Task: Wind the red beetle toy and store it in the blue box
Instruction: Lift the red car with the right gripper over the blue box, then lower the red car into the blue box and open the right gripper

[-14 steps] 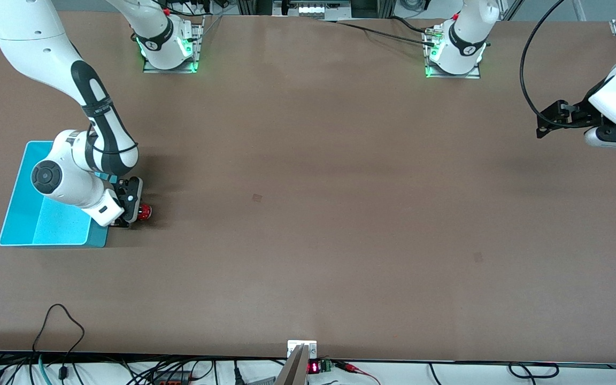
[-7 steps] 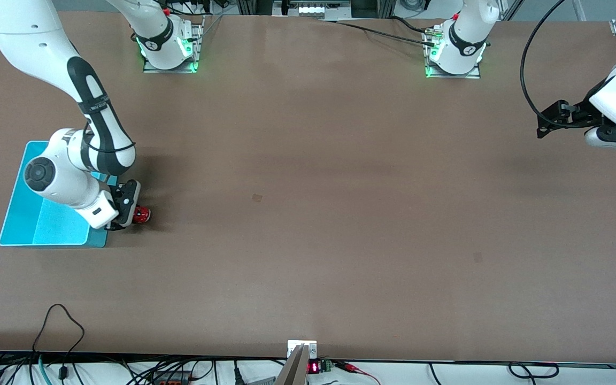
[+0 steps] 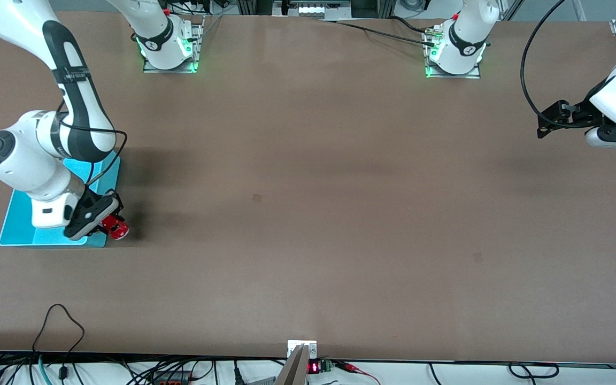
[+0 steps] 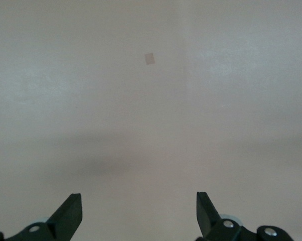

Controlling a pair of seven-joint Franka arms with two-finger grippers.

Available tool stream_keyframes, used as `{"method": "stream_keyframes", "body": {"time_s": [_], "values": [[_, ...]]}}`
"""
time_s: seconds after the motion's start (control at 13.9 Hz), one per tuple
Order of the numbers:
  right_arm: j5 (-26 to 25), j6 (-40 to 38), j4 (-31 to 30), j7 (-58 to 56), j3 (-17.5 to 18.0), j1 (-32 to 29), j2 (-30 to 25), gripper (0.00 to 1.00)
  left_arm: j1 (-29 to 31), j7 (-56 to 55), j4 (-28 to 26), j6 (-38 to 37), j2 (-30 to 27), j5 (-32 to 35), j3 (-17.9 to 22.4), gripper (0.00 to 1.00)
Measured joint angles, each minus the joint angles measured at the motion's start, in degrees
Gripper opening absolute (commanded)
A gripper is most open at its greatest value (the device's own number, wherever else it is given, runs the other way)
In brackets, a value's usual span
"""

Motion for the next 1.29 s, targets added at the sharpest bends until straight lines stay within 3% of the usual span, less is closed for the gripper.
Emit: {"method": "stream_keyframes", "body": {"time_s": [0.07,0.43,0.86,1.29], "values": [[0.0,-0.1,0.1,5.5,-0.1,-0.1,-0.2,0.11,0.0,0.0,0.0,0.0,0.0,0.0,0.0,1.00],[0.0,-5.2,0.0,22.5,-0.9,-5.7,-0.3,0.00,0.0,0.0,0.0,0.0,0.0,0.0,0.1,1.00],[0.0,-9.2,-0.6,23.3,-1.2,-14.2,0.4,0.02,0.0,0.0,0.0,0.0,0.0,0.0,0.2,1.00],[-0.7,-9.7,-1.4,24.3,-2.3,-16.4,4.3,0.05,0.0,0.0,0.0,0.0,0.0,0.0,0.3,1.00]]}}
